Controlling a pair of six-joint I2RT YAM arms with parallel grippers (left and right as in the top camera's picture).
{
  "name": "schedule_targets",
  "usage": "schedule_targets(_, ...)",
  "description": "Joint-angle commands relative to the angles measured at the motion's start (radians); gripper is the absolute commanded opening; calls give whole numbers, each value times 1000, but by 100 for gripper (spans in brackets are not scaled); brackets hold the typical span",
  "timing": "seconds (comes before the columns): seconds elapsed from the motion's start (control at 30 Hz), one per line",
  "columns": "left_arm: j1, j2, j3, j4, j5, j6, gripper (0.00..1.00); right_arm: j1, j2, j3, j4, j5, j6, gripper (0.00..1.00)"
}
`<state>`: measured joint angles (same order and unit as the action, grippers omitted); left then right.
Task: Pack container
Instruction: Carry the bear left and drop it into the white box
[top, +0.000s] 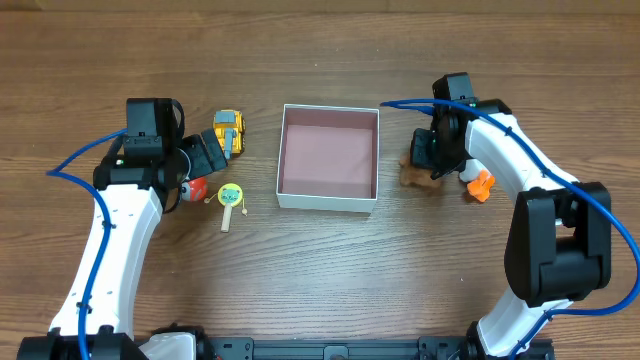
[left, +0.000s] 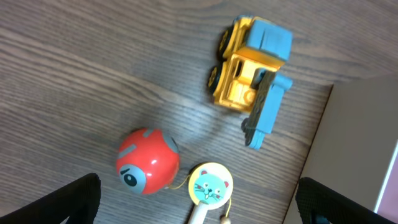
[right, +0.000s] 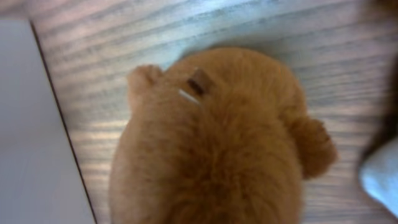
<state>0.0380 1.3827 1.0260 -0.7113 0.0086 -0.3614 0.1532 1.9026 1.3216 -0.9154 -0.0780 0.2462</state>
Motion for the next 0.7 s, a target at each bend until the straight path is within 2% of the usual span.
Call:
schedule_targets(0.0,-6,11,24,2,10,25,100,27,-76,154,-93,35,24,15)
schedule_targets(0.2,-6,11,24,2,10,25,100,189,-201,365,-239,31,89,12)
schedule_targets(0.33,-6,11,24,2,10,25,100,333,-238,375,-196,33,168,11)
schedule_targets(0.43,-6,11,24,2,10,25,100,419,-219,355,-145,36,254,7)
schedule_targets(0.67,-6,11,24,2,10,25,100,518,-66,312,-9,88,354,8)
